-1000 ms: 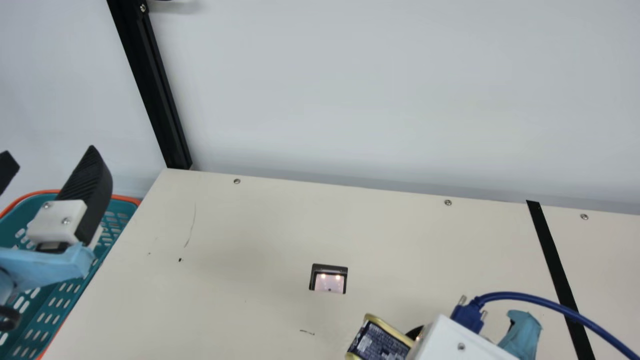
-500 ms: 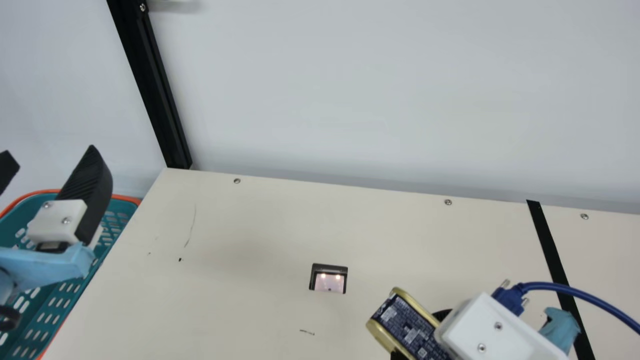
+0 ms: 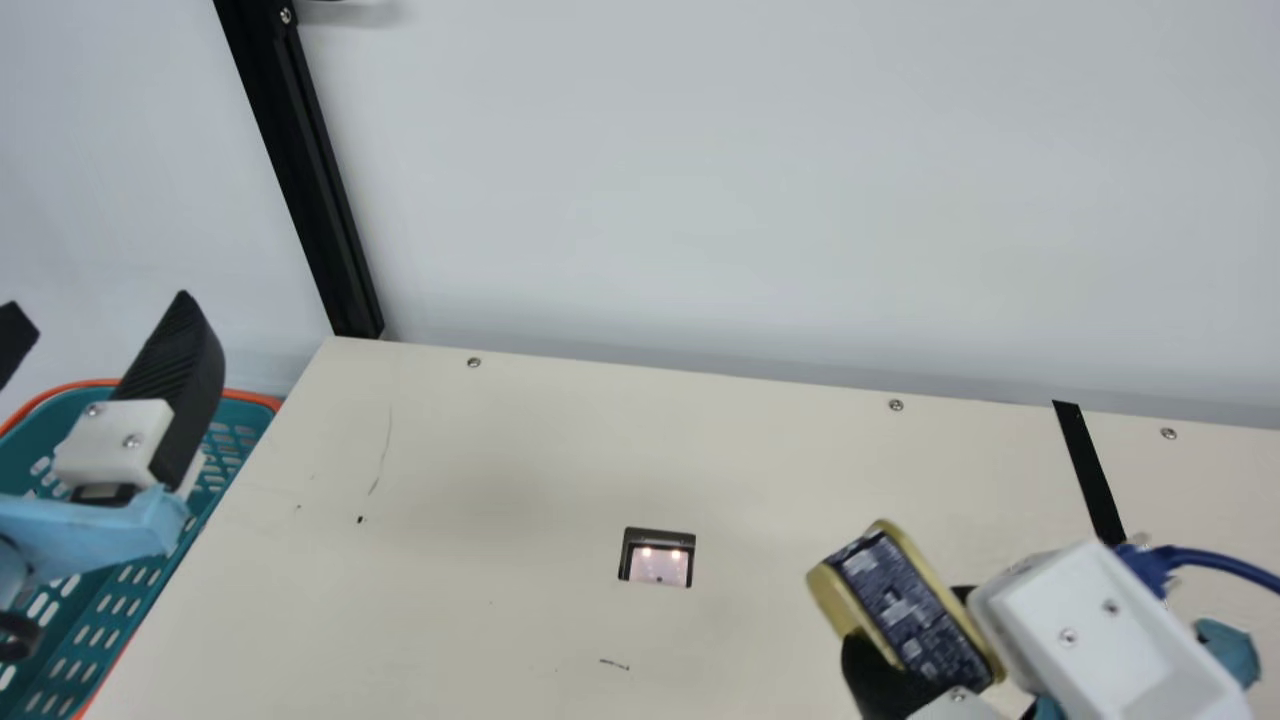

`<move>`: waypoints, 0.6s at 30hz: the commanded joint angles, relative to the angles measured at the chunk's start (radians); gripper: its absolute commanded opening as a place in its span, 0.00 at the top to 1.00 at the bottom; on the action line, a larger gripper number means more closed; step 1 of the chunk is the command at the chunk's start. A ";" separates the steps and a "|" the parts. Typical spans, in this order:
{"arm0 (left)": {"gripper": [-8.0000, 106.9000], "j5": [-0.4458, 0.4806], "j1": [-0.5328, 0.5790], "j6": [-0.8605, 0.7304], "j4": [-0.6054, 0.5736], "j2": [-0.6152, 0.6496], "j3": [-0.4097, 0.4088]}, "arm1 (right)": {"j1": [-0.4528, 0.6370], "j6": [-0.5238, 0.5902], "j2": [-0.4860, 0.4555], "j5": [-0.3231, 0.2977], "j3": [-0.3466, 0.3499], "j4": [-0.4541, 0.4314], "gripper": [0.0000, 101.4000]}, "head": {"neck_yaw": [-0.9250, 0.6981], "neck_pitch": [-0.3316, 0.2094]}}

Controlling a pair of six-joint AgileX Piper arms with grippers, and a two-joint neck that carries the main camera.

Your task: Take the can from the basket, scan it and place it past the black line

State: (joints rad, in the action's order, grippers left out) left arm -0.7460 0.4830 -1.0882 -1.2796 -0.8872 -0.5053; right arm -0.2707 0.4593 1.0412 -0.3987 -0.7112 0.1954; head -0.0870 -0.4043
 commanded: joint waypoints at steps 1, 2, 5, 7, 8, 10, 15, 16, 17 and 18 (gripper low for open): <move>0.15 0.000 0.000 0.000 0.000 0.000 0.000 | 0.019 -0.062 -0.004 0.021 0.002 -0.025 1.00 | 0.036 -0.032; 0.15 0.000 0.000 0.000 0.000 0.000 0.000 | 0.028 -0.083 -0.008 0.029 0.004 -0.036 1.00 | 0.054 -0.032; 0.15 0.000 0.000 0.000 0.000 0.000 0.000 | 0.053 -0.140 -0.020 0.047 0.010 -0.066 1.00 | 0.109 -0.032; 0.15 0.000 0.000 0.000 0.000 0.000 0.000 | 0.068 -0.174 -0.027 0.058 0.016 -0.084 1.00 | 0.147 -0.032; 0.15 0.000 0.000 0.000 0.000 0.000 0.000 | 0.076 -0.189 -0.031 0.062 0.018 -0.092 1.00 | 0.165 -0.032; 0.15 0.000 0.000 0.000 0.000 0.000 0.000 | 0.090 -0.222 -0.041 0.067 0.023 -0.111 1.00 | 0.199 -0.032; 0.15 0.000 0.000 0.000 0.000 0.000 0.000 | 0.121 -0.295 -0.061 0.081 0.032 -0.155 1.00 | 0.285 -0.032; 0.15 0.000 0.000 0.000 0.000 0.000 0.000 | 0.125 -0.305 -0.065 0.085 0.034 -0.164 1.00 | 0.303 -0.032; 0.15 0.000 0.000 0.000 0.000 0.000 0.000 | 0.130 -0.316 -0.068 0.088 0.036 -0.172 1.00 | 0.323 -0.032; 0.15 0.000 0.000 0.000 0.000 0.000 0.000 | 0.133 -0.329 -0.072 0.090 0.038 -0.183 1.00 | 0.343 -0.032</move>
State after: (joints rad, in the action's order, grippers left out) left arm -0.7460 0.4830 -1.0882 -1.2796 -0.8872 -0.5053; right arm -0.1392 0.1475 0.9709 -0.3145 -0.6736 0.0245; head 0.2354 -0.3992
